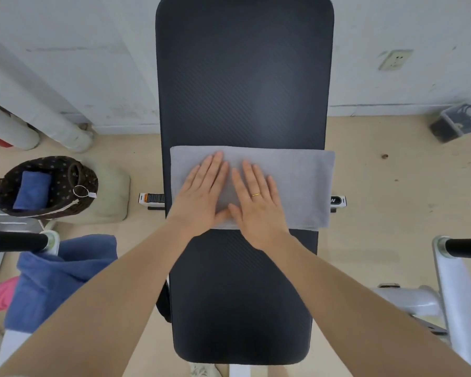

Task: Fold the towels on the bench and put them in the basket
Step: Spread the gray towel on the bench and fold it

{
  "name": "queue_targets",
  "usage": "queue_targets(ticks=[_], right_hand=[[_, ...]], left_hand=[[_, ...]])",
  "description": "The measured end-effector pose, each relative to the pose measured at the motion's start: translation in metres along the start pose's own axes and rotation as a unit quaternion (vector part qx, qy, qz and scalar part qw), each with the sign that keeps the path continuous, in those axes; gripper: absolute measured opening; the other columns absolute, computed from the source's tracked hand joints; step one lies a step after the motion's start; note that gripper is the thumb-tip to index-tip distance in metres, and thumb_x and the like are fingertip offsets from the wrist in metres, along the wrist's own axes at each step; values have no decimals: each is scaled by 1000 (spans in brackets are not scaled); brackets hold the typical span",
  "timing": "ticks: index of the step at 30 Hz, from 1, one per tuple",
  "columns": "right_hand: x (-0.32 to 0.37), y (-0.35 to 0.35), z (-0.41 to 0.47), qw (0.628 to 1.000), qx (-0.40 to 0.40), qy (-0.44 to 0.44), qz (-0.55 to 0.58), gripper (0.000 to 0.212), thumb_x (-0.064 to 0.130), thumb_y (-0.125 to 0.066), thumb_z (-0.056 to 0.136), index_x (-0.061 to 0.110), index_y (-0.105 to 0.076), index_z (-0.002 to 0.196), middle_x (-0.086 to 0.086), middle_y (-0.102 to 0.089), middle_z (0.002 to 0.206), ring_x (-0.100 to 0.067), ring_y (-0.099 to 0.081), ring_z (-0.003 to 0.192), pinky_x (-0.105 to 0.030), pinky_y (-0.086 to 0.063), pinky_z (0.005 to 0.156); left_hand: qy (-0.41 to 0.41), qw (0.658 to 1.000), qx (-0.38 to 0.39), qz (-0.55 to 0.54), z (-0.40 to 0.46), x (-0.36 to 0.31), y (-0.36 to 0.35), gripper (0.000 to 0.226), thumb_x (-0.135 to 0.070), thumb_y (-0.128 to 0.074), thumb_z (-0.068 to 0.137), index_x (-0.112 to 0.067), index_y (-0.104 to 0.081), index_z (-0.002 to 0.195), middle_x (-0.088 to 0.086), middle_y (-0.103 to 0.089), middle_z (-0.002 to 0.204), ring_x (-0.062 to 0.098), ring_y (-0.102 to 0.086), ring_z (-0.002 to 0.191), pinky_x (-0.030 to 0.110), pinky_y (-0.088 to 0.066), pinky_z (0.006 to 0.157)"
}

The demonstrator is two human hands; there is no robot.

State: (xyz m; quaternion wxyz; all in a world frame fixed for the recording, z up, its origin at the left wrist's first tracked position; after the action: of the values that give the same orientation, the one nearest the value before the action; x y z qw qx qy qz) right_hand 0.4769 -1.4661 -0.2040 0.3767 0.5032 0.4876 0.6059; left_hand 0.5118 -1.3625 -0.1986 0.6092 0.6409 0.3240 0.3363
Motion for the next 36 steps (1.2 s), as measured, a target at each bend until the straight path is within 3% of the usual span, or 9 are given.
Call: queue_targets(ticks=[5, 10, 14, 17, 20, 24, 28, 31, 36], right_hand=[[-59, -3, -8, 997, -12, -63, -50, 64, 45, -28, 92, 19, -12, 148, -6, -19, 155, -25, -8, 142, -40, 6, 112], [-115, 4, -39, 981, 46, -186, 3, 70, 63, -9, 86, 32, 17, 144, -2, 14, 157, -25, 10, 144, -45, 9, 114], [-118, 14, -39, 944, 52, -250, 208, 83, 50, -42, 92, 29, 19, 143, -9, 18, 156, -28, 2, 145, -41, -6, 116], [-124, 30, -38, 838, -3, -317, 444, 84, 16, -51, 94, 21, 12, 148, -2, -18, 149, -20, -30, 134, -30, -19, 110], [-138, 36, -42, 804, 10, -395, 444, 72, 13, -49, 93, 16, -4, 149, -2, -46, 112, -20, -46, 100, -32, -36, 94], [-150, 31, -45, 778, 46, -451, 436, 35, 17, -53, 88, 5, -48, 120, -5, -54, 95, -24, -49, 89, -37, -42, 80], [-161, 58, -37, 773, -59, -403, 486, 15, 12, -50, 90, 7, -53, 103, 5, -51, 79, -18, -47, 76, -26, -37, 62], [-167, 67, -37, 789, -48, -381, 481, 8, 17, -50, 92, 12, -49, 98, 2, -51, 88, -17, -46, 78, -20, -34, 59], [-153, 75, -36, 748, 13, -349, 564, 17, 17, -52, 93, 13, -46, 109, 4, -55, 91, -14, -54, 81, -23, -43, 65]], left_hand=[[51, 997, 46, -25, -2, 22, -4, 113, -80, -37, 64, -13, 0, 147, 19, -4, 155, 27, 2, 142, 31, 13, 114], [83, 992, 95, -22, -3, 23, -4, 124, -79, -50, 65, -19, 34, 133, 6, 39, 143, 23, 27, 140, 33, 20, 110], [120, 984, 133, 0, -1, 14, 13, 123, -75, -52, 70, -18, 32, 139, 11, 32, 151, 28, 20, 142, 36, 10, 114], [132, 982, 132, 10, 7, -1, 32, 105, -70, -47, 79, -26, 23, 144, 11, 31, 151, 32, 2, 143, 40, -3, 116], [82, 989, 110, 48, 23, -24, 50, 92, -64, -43, 85, -30, 17, 146, 12, 24, 153, 33, -19, 136, 45, -19, 110], [10, 986, 136, 96, 34, -56, 44, 82, -49, -46, 91, -30, 10, 147, 13, 18, 154, 32, -14, 139, 47, -16, 111], [19, 990, 92, 109, 39, -70, 48, 84, -57, -62, 78, -28, -23, 147, 13, -28, 146, 28, -45, 119, 39, -34, 98], [61, 984, 165, 29, 33, -70, 28, 85, -51, -49, 89, -28, 7, 148, 10, -4, 153, 30, -25, 131, 37, -29, 104], [99, 983, 155, -19, 39, -72, 26, 104, -59, -60, 78, -34, 16, 145, 6, -1, 151, 29, -25, 128, 36, -33, 100]])
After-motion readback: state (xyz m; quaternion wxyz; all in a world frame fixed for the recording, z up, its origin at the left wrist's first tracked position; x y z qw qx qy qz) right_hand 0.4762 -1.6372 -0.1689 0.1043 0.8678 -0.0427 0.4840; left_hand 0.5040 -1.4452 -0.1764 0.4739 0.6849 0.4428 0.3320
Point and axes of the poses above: each hand's wrist, its own z-axis towards the middle knuckle, its own y-axis out of the back of the hand, x = y × z, the point moved 7 cm from there along z, towards the middle knuckle
